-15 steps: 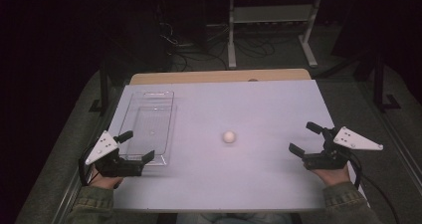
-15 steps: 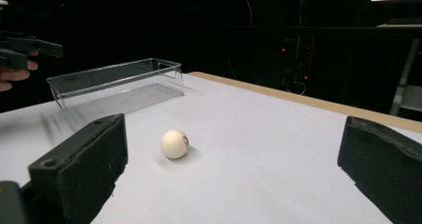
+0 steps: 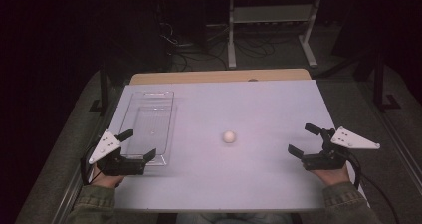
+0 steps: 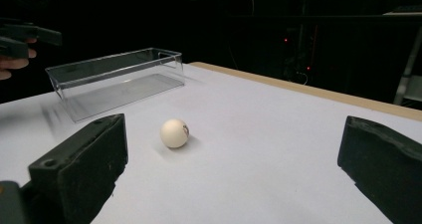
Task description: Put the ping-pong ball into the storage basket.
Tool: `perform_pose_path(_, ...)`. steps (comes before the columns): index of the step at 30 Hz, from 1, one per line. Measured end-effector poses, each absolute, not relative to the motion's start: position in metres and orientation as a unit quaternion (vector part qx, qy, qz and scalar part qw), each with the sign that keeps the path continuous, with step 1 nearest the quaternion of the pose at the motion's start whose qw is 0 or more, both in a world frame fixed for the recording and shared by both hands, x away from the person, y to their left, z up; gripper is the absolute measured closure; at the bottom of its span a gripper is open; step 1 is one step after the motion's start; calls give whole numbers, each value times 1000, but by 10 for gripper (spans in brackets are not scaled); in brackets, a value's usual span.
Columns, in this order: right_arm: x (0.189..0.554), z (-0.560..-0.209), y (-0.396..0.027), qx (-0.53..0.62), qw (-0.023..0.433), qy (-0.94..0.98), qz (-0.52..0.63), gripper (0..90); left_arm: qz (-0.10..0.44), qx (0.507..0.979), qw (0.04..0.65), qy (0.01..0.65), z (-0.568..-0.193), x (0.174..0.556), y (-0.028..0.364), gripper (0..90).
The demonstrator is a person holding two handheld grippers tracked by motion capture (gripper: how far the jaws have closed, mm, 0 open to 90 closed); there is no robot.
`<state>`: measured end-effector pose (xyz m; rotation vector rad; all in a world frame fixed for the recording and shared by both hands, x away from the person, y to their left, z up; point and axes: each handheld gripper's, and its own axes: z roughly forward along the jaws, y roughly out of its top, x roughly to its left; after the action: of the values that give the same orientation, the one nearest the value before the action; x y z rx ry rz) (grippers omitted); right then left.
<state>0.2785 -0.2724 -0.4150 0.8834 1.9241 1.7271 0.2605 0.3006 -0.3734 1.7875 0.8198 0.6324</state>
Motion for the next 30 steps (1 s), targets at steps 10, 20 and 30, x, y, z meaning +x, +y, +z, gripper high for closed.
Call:
perform_pose_path(10, 279, -417, -273, 322, 204, 690, 616, 0, 255, 757, 496, 340, -368, 269, 296, 0)
perform_pose_path(20, 279, -418, -273, 323, 202, 693, 613, 0, 246, 785, 469, 322, -356, 279, 287, 0)
perform_pose_path(30, 279, -417, -272, 321, 202, 693, 613, 0, 244, 806, 451, 297, -349, 286, 272, 0)
